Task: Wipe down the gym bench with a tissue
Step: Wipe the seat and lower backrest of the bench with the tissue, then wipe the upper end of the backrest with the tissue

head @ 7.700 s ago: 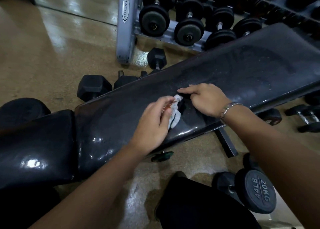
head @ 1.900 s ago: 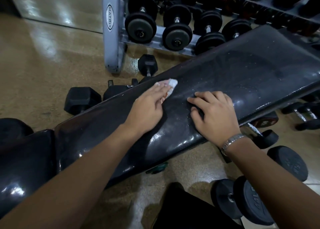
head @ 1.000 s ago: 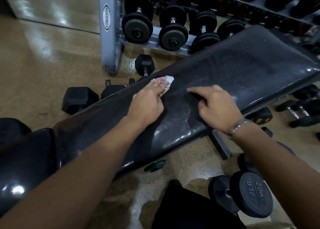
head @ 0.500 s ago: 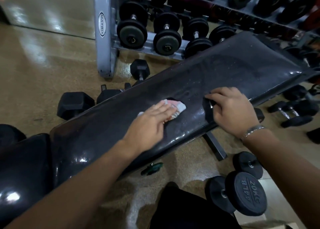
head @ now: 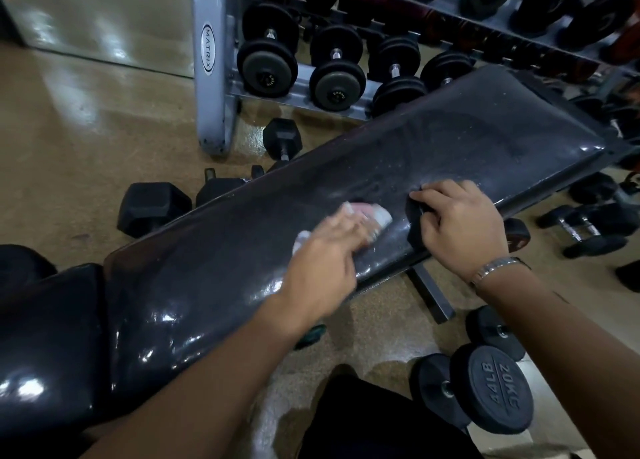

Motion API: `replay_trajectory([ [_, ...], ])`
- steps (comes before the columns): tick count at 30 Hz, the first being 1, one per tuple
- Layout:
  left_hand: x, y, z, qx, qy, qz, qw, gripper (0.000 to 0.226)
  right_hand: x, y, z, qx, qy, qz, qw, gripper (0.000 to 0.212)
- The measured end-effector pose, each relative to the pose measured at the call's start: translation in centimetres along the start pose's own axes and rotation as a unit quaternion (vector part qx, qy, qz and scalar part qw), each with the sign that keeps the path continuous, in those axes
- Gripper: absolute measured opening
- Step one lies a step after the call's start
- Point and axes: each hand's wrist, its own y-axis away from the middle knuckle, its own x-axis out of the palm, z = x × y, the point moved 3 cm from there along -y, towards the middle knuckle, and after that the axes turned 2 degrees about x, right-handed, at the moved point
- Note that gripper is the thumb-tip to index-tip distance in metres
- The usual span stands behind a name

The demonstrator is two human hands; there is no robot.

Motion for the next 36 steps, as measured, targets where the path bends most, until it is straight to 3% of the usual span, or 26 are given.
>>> replay_trajectory([
  [3,-0.4,2.9,1.2,0.138,0.000,0.048,0.989,0.065,0.0,0.0,-0.2,-0.009,0.004,0.001,1.000,0.039],
  [4,-1.0,2.4,2.5,0.131,-0.016,0.041,0.990,0.065,-0.1,0.1,-0.3,-0.010,0.003,0.004,1.000,0.039],
  [8,-2.0,-1.6,3.6,-0.048,-0.028,-0.035,0.998,0.068,-0.1,0.0,-0.1,0.004,-0.005,0.005,1.000,0.040],
  [9,-1.3,-1.4,2.2,-0.044,-0.021,-0.034,0.998,0.068,0.0,0.0,0.0,0.008,-0.005,0.009,1.000,0.039],
  [12,0.7,1.4,-0.5,0.107,-0.005,0.033,0.994,0.065,-0.1,0.0,-0.1,0.011,0.001,0.017,1.000,0.037],
  [14,0.1,1.7,0.9,0.163,-0.005,0.041,0.986,0.061,-0.1,0.1,-0.3,0.004,0.003,0.021,1.000,0.036],
  [18,-0.9,-2.2,1.7,0.012,-0.007,-0.028,1.000,0.063,-0.2,0.1,-0.1,0.009,-0.018,0.008,1.000,0.037],
  [20,0.3,-2.1,-0.4,-0.011,0.004,-0.027,1.000,0.064,-0.1,0.2,0.0,0.016,-0.025,0.003,1.000,0.040],
  [28,3.3,1.7,-2.6,0.126,0.018,-0.016,0.992,0.049,-0.2,0.0,0.0,0.020,-0.034,-0.004,0.999,0.042],
  [36,3.6,2.5,-2.9,0.174,0.005,-0.016,0.985,0.059,-0.2,0.0,-0.1,0.029,-0.045,0.000,0.999,0.045],
])
